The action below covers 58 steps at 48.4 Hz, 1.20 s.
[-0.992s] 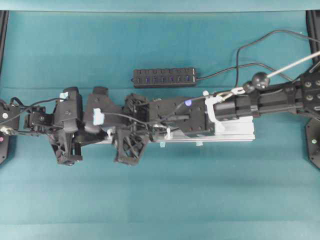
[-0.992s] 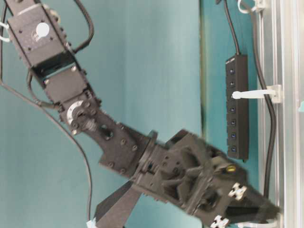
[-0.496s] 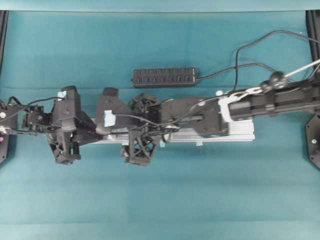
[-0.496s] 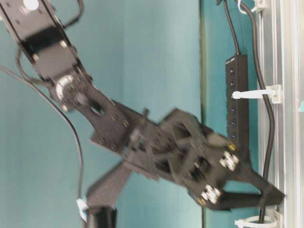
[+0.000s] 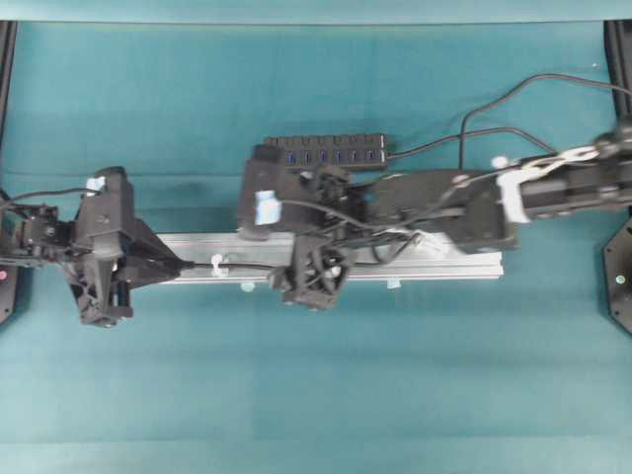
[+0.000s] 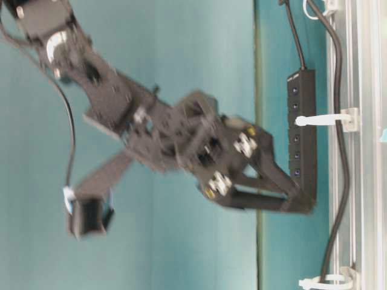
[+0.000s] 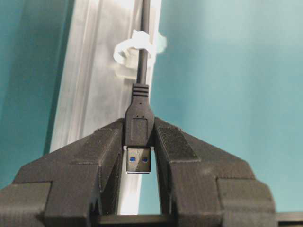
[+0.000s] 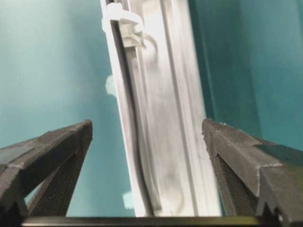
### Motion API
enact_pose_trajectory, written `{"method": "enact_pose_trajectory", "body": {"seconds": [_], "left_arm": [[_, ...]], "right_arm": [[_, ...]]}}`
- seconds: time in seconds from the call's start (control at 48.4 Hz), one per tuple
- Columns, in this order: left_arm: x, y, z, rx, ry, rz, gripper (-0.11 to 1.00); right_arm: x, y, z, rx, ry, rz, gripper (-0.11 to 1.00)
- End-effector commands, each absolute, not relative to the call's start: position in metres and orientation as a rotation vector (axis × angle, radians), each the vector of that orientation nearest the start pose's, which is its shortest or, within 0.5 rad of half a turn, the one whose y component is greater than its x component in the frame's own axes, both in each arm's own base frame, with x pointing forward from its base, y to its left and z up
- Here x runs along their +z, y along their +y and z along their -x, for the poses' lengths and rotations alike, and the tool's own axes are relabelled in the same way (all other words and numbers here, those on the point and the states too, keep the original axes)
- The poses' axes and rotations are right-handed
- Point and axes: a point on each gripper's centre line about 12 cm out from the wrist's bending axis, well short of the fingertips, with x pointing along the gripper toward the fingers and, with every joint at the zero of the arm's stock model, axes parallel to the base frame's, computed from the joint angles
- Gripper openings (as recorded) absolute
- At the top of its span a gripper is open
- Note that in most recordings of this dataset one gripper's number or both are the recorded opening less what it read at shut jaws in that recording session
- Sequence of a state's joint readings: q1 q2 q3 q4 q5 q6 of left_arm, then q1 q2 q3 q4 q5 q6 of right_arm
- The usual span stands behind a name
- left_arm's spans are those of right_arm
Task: Pass the USB cable through three rings with both arms.
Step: 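Open the right gripper and withdraw it rightward away from the rail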
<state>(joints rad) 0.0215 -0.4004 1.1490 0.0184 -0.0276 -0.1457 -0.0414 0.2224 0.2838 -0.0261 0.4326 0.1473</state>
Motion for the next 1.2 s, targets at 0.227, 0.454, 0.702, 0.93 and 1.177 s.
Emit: {"method": "enact_pose_trajectory", "body": {"seconds": [0.227,0.454,0.702,0.93,1.177], "left_arm": [[0.175,0.004,-0.244,0.054,0.600,0.125,0.22],[0.179,0.004,-0.243,0.055,0.587,0.129,0.22],[0.178,0.004,-0.242,0.055,0.590,0.129,0.22],[0.181,0.005,-0.242,0.058,0.581,0.134,0.22],[0.188,0.005,-0.240,0.056,0.550,0.134,0.22]], "right_arm": [[0.189,-0.027,-0.431,-0.115,0.840,-0.132,0.84],[0.201,-0.028,-0.417,-0.113,0.768,-0.131,0.84],[0.222,-0.032,-0.395,-0.120,0.691,-0.132,0.84],[0.225,-0.030,-0.377,-0.121,0.680,-0.134,0.83],[0.227,-0.030,-0.368,-0.121,0.675,-0.137,0.83]]}}
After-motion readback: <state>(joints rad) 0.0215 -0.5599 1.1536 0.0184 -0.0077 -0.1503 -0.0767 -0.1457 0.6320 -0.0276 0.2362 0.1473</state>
